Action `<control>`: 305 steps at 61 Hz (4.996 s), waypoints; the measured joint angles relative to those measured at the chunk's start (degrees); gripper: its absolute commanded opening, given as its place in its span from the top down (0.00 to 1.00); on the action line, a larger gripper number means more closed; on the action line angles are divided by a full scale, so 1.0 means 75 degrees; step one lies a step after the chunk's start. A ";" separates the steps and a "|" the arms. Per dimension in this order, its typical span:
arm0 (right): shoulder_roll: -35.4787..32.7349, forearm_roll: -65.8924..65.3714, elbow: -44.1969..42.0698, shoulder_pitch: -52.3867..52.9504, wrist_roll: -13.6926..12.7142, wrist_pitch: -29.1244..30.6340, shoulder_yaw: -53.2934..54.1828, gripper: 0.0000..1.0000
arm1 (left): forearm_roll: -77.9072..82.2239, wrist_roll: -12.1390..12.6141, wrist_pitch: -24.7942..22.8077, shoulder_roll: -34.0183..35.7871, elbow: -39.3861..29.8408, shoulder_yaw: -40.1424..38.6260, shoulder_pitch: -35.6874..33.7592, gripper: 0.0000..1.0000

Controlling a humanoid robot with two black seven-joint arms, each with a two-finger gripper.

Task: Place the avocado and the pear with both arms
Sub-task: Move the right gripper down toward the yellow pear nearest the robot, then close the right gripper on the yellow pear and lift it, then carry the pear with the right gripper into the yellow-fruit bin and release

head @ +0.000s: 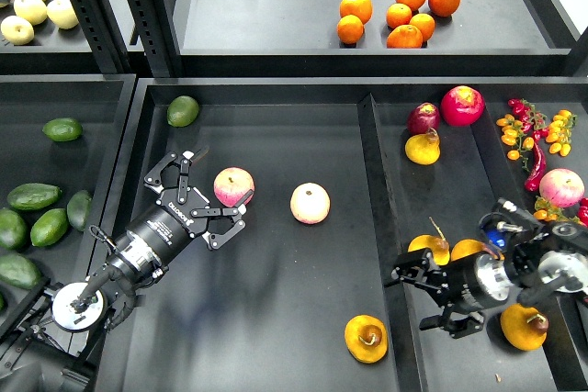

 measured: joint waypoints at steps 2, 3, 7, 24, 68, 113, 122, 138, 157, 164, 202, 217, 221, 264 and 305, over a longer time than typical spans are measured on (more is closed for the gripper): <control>0.0085 -0.0014 -0.0067 -0.0012 0.0000 0.0000 -0.0017 0.01 | 0.0000 0.0000 0.0000 0.0000 0.0000 0.0000 0.0000 0.01; 0.0119 -0.0018 -0.0095 -0.0016 0.0000 0.0000 -0.0028 0.01 | 0.0000 0.0000 0.0000 0.0000 0.0000 0.0000 0.0000 0.01; 0.0256 -0.0030 -0.0214 -0.0021 0.0000 0.0000 -0.0106 0.01 | 0.0000 0.0000 0.0000 0.0000 0.0001 0.0000 0.0001 0.01; 0.0651 -0.0048 -0.0559 -0.0113 0.0000 0.0000 -0.0309 0.01 | 0.0000 0.0002 0.0000 0.0000 0.0030 0.0000 0.0001 0.01; 0.1051 -0.0146 -0.0862 -0.0406 0.0000 0.0000 -0.0312 0.06 | 0.0009 0.0003 0.0000 0.0000 0.0044 0.0067 0.0012 0.01; 0.1206 -0.0110 -0.0990 -0.0567 -0.0001 0.0000 -0.0156 0.42 | 0.0070 0.0003 0.0001 0.0000 0.0033 0.0114 0.0012 0.01; 0.1206 -0.0060 -0.1180 -0.0567 0.0002 0.0000 -0.0126 0.60 | 0.0070 0.0003 0.0002 0.0000 0.0034 0.0116 0.0012 0.01; 0.1209 -0.0023 -0.1310 -0.0669 -0.0004 0.0003 0.0147 0.79 | 0.0070 0.0001 0.0002 0.0000 0.0049 0.0133 0.0012 0.01; 0.1209 -0.0020 -0.1305 -0.0688 -0.0003 -0.0010 0.0576 0.95 | 0.0070 0.0001 0.0002 0.0000 0.0068 0.0162 0.0012 0.01; 0.1203 -0.0023 -0.1257 -0.0687 -0.0002 -0.0007 0.0749 0.96 | 0.0070 0.0001 0.0002 0.0000 0.0068 0.0162 0.0012 0.01; 0.0248 0.1391 -0.0422 -0.0065 0.0000 0.0001 0.1145 0.95 | 0.0070 -0.0002 0.0002 0.0000 0.0080 0.0150 0.0024 0.01; -0.0832 0.1875 -0.0172 -0.0061 0.0000 0.0001 0.1010 0.95 | 0.0070 -0.0020 0.0001 0.0000 0.0080 0.0159 0.0024 0.01; -0.1238 0.1954 -0.0159 -0.0163 0.0000 0.0001 0.0949 0.95 | 0.0070 -0.0021 0.0001 0.0000 0.0080 0.0173 0.0024 0.01; -0.1954 0.1966 -0.0634 -0.1677 0.0000 -0.0001 0.0965 0.90 | 0.0070 -0.0021 0.0000 0.0000 0.0054 0.0174 0.0024 0.01; -0.1580 0.1860 -0.1019 -0.1734 -0.0001 -0.0001 0.0975 0.43 | 0.0070 -0.0021 0.0000 0.0000 0.0057 0.0211 0.0024 0.01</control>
